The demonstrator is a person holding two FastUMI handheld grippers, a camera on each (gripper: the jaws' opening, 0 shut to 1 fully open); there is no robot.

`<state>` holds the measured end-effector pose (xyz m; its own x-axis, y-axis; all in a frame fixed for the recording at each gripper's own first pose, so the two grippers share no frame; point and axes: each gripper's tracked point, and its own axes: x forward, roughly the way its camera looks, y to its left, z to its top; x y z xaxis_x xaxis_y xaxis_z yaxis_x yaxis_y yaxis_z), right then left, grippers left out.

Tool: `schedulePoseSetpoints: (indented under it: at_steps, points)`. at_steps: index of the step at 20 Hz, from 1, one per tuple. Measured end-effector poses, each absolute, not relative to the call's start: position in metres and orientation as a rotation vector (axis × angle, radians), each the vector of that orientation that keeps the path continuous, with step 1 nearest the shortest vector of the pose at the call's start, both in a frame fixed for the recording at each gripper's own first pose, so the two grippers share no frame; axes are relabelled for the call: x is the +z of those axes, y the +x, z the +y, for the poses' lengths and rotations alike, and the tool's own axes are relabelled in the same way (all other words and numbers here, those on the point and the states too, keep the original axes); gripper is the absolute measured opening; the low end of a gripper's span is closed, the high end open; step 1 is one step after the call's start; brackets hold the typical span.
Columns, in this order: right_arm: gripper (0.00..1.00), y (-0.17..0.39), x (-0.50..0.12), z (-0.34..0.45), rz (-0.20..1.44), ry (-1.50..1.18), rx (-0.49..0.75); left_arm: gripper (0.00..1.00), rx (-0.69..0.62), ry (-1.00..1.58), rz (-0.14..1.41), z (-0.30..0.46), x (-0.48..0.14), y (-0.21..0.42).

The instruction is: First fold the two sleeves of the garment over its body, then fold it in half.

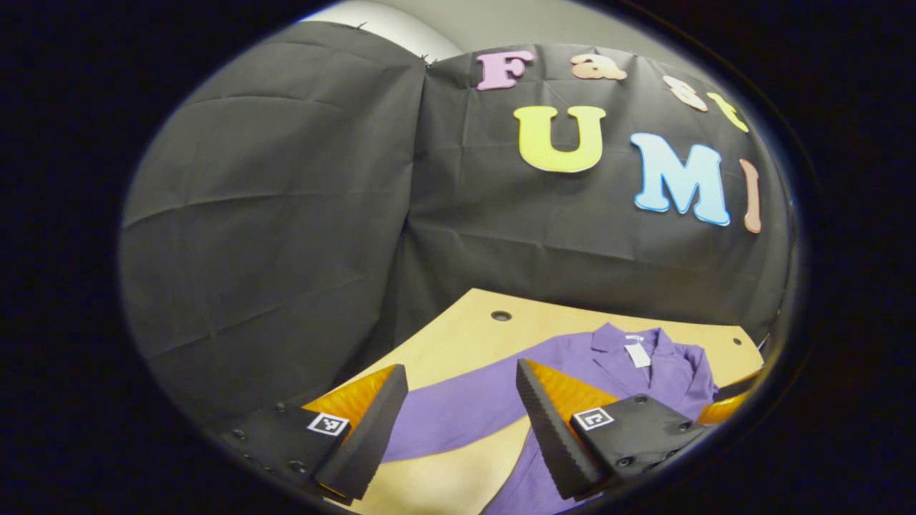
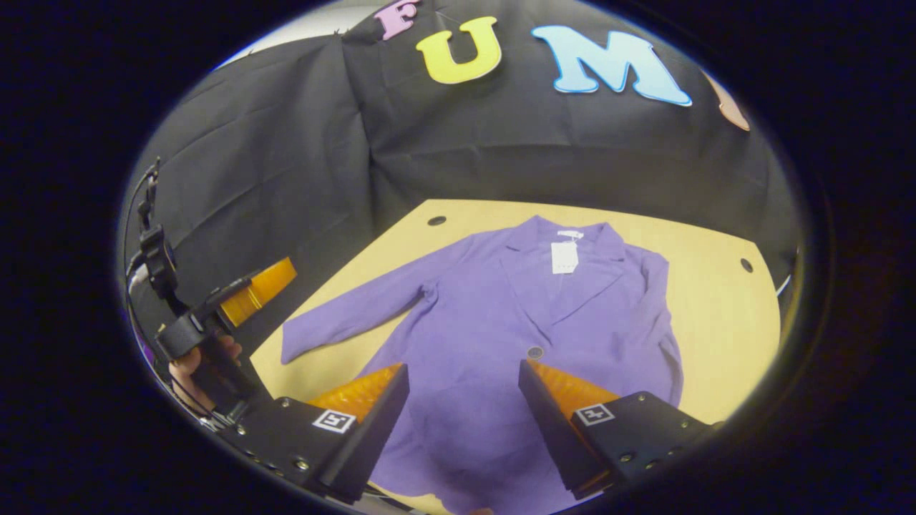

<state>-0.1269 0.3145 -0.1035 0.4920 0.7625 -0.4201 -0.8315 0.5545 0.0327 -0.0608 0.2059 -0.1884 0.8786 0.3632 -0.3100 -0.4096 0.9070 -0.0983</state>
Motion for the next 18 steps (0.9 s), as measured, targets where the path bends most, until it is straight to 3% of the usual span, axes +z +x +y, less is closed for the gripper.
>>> schedulePoseSetpoints:
  at_steps: [1,2,9,18]
  points:
    - [0.95,-0.125,-0.096,0.312,0.389,-0.182,0.965,0.95,0.430,-0.159,0.298,0.212,-0.193,-0.060]
    - [0.95,-0.123,-0.089,0.311,0.363,-0.179,0.959,1.00,0.453,-0.157,0.303,0.219,-0.196,-0.059]
    - [0.95,-0.122,-0.042,0.308,0.200,-0.168,0.939,0.99,0.661,-0.276,0.421,0.278,-0.248,-0.073]
    - [0.95,-0.120,-0.039,0.312,0.205,-0.196,0.936,0.97,0.889,-0.401,0.622,0.338,-0.328,-0.107]
